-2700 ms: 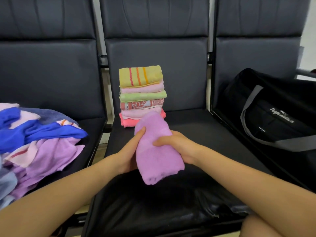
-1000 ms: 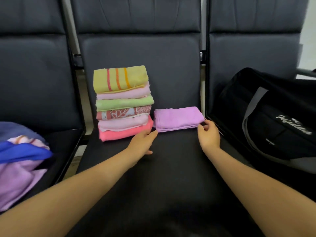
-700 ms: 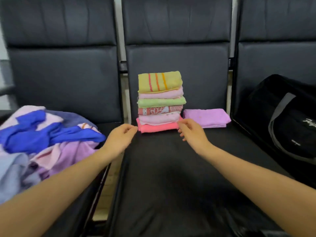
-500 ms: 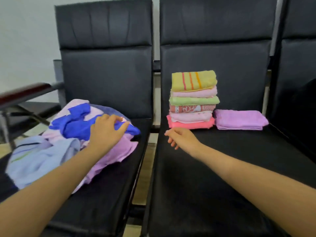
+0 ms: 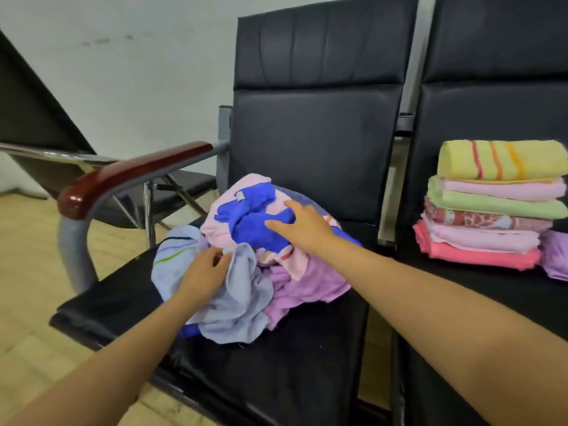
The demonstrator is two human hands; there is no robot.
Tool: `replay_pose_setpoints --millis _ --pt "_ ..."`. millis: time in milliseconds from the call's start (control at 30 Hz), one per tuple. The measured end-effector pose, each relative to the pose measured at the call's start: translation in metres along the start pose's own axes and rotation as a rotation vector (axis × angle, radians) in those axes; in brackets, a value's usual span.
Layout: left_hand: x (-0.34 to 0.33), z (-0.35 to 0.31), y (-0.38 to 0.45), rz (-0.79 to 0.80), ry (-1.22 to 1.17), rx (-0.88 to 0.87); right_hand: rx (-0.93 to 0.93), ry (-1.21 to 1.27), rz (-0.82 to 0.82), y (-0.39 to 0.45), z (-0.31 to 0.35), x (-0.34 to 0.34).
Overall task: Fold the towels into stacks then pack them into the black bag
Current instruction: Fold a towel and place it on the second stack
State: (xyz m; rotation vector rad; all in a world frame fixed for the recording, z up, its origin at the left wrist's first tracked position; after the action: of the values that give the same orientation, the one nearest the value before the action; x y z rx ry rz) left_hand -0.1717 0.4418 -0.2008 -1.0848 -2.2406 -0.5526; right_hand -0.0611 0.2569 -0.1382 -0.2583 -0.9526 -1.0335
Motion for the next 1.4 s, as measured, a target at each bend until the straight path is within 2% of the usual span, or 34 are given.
replay_pose_setpoints --millis 67,133,267,400,500,567,667,767,933,1033,1100,1167,1300,1333,1400 --pt "0.0 0.006 0.004 0.018 0.0 0.017 -0.033 -0.158 0.107 0.007 -0.001 -0.02" --pt "-0.001 0.006 0.006 0.028 -0.027 0.059 -0.02 -0.135 0.093 0.009 -0.005 -0.024" --pt "-0.004 -0.012 0.003 0.0 -0.094 0.113 -0.002 0.385 -0.076 0.002 -0.004 0.009" --pt "-0.005 -0.052 -0.011 -0.043 -0.214 0.044 -0.054 0.876 -0.253 -0.014 0.008 0.073" --pt "0.0 -0.091 -0.023 -0.119 -0.436 0.017 -0.018 1.042 -0.361 -0.032 0.018 0.132" --pt "-0.002 -0.122 -0.032 -0.094 -0.668 0.026 0.026 1.065 -0.407 -0.052 0.022 0.168" --pt "-0.014 -0.177 -0.058 0.058 -0.978 0.026 0.035 1.106 -0.415 -0.092 0.021 0.208" --pt "-0.04 -0.23 -0.095 0.265 -1.014 -0.028 -0.013 1.104 -0.349 -0.135 0.013 0.228" --pt "-0.106 -0.293 -0.169 0.756 -1.058 -0.091 -0.105 1.018 -0.325 -0.194 -0.028 0.241" --pt "-0.139 -0.309 -0.202 0.986 -1.025 -0.05 -0.178 0.976 -0.418 -0.222 -0.071 0.241" --pt "-0.155 -0.308 -0.213 1.027 -0.946 -0.006 -0.255 0.93 -0.526 -0.241 -0.108 0.241" --pt "-0.174 -0.3 -0.219 1.01 -0.765 -0.009 -0.319 0.887 -0.554 -0.26 -0.141 0.236" --pt "-0.197 -0.284 -0.225 0.931 -0.32 -0.29 -0.408 0.752 -0.452 -0.288 -0.182 0.224" --pt "-0.202 -0.28 -0.226 0.91 -0.199 -0.368 -0.427 0.635 -0.42 -0.293 -0.19 0.224" --pt "-0.217 -0.271 -0.227 0.896 -0.031 -0.454 -0.448 0.205 -0.314 -0.3 -0.209 0.226"
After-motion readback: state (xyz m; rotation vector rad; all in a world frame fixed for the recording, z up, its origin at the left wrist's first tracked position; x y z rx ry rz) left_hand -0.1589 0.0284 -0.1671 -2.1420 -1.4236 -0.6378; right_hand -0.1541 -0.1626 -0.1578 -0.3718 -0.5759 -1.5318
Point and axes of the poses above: each hand's wrist, its own y-axis towards the middle knuckle, its own x-axis out of the back of the hand, z = x × y, the point moved 6 cm from there along y, towards the middle knuckle, and after that the axes turned 6 degrees about x, right-handed, at the moved point
